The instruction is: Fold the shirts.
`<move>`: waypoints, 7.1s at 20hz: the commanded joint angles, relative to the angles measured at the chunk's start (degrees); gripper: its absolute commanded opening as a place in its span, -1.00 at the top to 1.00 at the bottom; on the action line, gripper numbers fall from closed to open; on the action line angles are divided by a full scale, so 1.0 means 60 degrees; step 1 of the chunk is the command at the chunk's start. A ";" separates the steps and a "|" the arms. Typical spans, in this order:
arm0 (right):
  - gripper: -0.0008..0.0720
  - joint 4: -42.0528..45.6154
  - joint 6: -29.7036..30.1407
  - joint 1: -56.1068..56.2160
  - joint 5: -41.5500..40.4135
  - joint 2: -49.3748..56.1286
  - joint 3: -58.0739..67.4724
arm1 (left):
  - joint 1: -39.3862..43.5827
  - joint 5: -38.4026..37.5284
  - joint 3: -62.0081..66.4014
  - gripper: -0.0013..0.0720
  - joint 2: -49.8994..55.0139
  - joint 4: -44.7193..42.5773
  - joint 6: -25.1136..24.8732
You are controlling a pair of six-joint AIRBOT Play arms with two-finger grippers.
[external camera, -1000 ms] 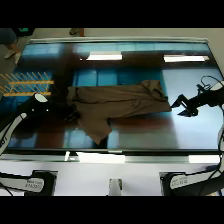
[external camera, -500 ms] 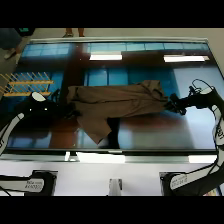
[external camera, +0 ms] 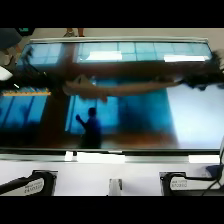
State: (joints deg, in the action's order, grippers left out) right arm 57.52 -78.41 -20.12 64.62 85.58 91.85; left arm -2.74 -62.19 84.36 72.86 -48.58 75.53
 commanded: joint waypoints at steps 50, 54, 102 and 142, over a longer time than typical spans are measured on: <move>0.91 0.2667 -0.1985 0.1647 -0.4390 0.2586 -0.0419 | 0.0375 0.2856 0.1836 0.87 0.5690 0.0525 -0.0441; 0.91 0.3319 -0.1832 0.1129 -0.2167 0.2357 -0.0419 | 0.0047 0.0175 0.1832 0.87 0.5275 -0.1388 -0.0051; -0.55 0.3938 -0.1231 -0.0131 0.1942 0.0350 -0.4659 | 0.1115 0.0441 -0.7501 0.87 0.1071 0.0532 -0.0237; -0.06 0.1927 -0.2772 0.1410 -0.1137 0.4025 0.0681 | -0.0084 -0.1421 0.3446 -0.65 0.7180 0.0648 0.1676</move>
State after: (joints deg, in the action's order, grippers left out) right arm 69.93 -95.50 -11.77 57.65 107.83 95.33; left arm -3.14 -70.06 103.66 113.25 -46.48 84.68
